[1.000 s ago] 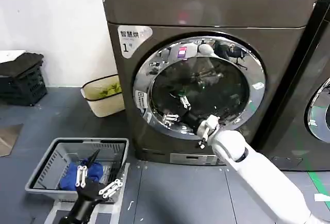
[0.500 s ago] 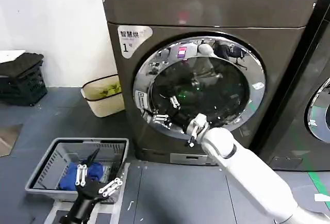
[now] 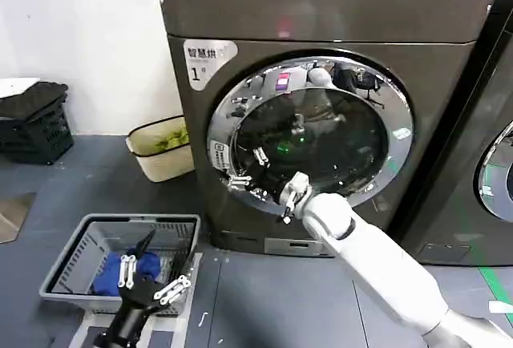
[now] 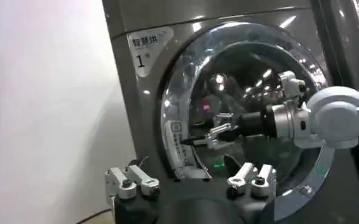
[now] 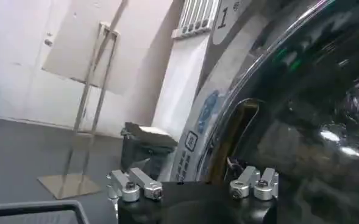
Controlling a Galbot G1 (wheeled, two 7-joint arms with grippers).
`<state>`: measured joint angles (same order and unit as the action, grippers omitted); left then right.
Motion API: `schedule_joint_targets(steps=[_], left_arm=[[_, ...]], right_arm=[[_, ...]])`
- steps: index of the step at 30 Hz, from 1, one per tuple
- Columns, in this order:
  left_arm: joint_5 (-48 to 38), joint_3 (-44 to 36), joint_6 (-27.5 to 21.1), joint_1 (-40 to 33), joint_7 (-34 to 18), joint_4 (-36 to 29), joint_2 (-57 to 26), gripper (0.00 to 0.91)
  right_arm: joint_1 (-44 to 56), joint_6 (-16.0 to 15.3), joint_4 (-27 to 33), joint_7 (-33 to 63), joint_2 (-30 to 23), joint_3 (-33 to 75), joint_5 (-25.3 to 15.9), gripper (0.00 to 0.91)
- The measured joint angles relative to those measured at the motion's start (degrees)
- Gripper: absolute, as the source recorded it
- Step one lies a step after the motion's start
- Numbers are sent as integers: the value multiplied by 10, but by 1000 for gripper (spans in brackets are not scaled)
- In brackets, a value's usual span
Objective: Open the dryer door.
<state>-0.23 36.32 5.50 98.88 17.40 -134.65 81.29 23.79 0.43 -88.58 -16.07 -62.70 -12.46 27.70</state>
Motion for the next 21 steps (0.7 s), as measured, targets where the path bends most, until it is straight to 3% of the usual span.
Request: schedule_joint_targets(steps=[10,21], left_arm=[[-2,1,-1,-4,0,2,-1,907],[-9,3,-6,-18,1,10,-5,907]], right_arm=[[-15,13,21,-42,-3,-9,6,907],[-16,30,22,-118,11,-6,41,907]])
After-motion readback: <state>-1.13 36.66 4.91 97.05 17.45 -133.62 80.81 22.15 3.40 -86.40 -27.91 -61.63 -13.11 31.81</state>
